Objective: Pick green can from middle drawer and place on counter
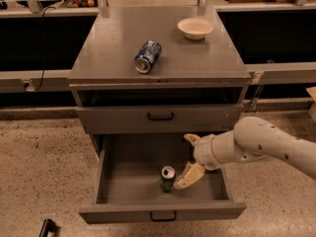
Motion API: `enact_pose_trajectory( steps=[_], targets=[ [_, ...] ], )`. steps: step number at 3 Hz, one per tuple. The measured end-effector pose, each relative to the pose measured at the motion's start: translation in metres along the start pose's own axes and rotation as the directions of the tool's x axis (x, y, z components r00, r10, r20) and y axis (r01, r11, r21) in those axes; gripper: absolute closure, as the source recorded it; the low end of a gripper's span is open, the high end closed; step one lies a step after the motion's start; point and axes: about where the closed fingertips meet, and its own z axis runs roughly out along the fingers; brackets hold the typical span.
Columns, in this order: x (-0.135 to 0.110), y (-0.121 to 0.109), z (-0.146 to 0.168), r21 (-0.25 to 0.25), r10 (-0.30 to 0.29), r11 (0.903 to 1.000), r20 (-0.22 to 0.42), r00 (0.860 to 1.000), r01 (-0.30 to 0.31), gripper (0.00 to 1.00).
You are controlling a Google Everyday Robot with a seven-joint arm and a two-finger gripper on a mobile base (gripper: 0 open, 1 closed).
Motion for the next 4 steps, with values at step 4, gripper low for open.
enact_pose_trajectory(
  steps=[4],
  targets=[
    [0.082, -0.033, 0.122, 0.118, -0.010, 0.9931, 0.055, 0.998, 0.003, 0.00]
  ],
)
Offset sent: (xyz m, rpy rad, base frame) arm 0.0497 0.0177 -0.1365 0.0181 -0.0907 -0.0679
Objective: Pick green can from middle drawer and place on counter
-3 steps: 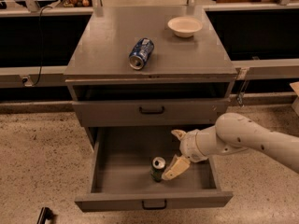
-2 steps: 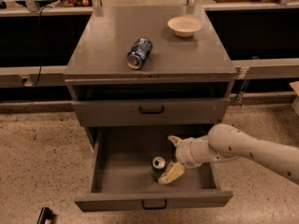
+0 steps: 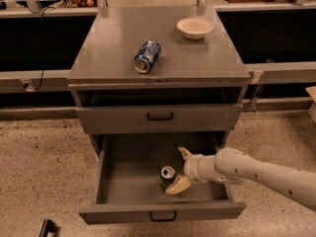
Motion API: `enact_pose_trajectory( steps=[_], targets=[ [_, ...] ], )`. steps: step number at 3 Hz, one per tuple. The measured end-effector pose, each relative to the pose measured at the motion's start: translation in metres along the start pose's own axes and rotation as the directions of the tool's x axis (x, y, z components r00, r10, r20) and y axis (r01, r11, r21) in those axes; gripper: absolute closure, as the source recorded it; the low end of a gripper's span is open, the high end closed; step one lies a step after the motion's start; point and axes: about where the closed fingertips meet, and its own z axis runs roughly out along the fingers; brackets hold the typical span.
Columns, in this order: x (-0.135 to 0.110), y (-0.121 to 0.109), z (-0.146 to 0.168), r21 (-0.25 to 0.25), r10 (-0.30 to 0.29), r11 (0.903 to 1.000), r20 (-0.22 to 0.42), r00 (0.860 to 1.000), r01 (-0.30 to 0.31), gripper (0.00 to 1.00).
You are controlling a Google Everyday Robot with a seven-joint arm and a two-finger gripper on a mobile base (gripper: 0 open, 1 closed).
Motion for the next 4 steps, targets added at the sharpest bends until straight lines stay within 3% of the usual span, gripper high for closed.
enact_pose_trajectory(
  steps=[1, 2, 4],
  targets=[
    [0.014, -0.005, 0.019, 0.003, 0.026, 0.9997, 0.038, 0.999, -0.026, 0.00],
    [0.016, -0.007, 0.034, -0.011, 0.036, 0.9993, 0.075, 0.997, -0.036, 0.18],
    [0.023, -0.007, 0.049, -0.055, 0.065, 0.9968, 0.127, 0.990, -0.059, 0.64]
  ],
)
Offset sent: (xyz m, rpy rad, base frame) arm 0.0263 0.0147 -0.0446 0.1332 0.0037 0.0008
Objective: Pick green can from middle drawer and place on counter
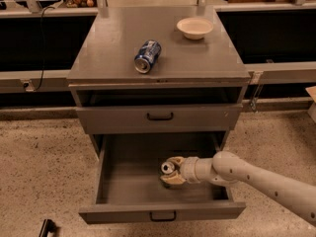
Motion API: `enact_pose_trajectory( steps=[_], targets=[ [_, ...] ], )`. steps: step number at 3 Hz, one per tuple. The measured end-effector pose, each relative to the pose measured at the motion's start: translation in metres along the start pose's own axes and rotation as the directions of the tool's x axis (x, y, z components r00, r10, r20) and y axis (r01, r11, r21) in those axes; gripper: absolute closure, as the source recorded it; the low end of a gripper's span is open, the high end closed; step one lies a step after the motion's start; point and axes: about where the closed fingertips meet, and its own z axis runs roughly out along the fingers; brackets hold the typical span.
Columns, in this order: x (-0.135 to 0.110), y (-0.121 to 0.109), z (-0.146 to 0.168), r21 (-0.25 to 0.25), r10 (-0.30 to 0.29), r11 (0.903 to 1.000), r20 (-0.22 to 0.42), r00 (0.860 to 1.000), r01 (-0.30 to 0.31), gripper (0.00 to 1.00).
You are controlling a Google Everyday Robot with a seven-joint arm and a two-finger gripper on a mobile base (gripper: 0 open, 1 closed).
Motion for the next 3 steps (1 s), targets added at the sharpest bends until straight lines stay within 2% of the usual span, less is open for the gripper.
enact_pose_trajectory(
  steps=[1, 2, 3],
  targets=[
    [-0.019, -0.009, -0.026, -0.012, -0.002, 0.9999, 0.071, 0.997, 0.003, 0.87],
    [-0.047, -0.007, -0.102, -0.062, 0.014, 0.9981, 0.096, 0.995, -0.008, 1.00],
    [-0.095, -0.027, -0.182, -0.072, -0.029, 0.9968, 0.068, 0.997, 0.034, 1.00]
  ],
)
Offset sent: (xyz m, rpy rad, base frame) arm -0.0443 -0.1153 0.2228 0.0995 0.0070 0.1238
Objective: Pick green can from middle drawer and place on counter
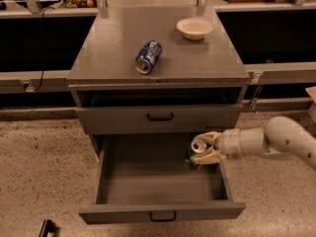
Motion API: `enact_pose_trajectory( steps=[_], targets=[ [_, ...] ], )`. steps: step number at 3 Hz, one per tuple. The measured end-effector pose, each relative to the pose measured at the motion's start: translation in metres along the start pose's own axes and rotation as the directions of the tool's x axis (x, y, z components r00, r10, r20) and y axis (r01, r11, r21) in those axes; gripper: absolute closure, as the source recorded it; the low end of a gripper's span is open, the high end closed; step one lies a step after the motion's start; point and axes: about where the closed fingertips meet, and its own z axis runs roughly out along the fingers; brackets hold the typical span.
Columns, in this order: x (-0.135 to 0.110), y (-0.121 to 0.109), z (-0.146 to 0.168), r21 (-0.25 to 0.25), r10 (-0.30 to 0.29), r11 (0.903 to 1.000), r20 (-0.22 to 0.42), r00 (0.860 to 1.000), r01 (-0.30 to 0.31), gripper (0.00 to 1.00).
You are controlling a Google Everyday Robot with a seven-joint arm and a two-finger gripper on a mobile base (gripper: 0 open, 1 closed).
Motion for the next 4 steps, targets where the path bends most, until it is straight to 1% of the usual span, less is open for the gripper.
enact_pose_trajectory(
  steps=[1, 2, 3, 4],
  targets=[
    [-0.047, -0.011, -0.062, -0.021, -0.036, 0.9992, -0.015, 0.999, 0.035, 1.00],
    [-0.086, -0.023, -0.113, -0.052, -0.058, 0.9969, 0.019, 0.998, 0.059, 1.00],
    [-0.120, -0.046, -0.155, -0.041, -0.072, 0.9964, 0.058, 0.996, 0.075, 1.00],
    [-0.136, -0.058, -0.174, -0.002, -0.106, 0.9943, 0.068, 0.992, 0.107, 1.00]
  ],
)
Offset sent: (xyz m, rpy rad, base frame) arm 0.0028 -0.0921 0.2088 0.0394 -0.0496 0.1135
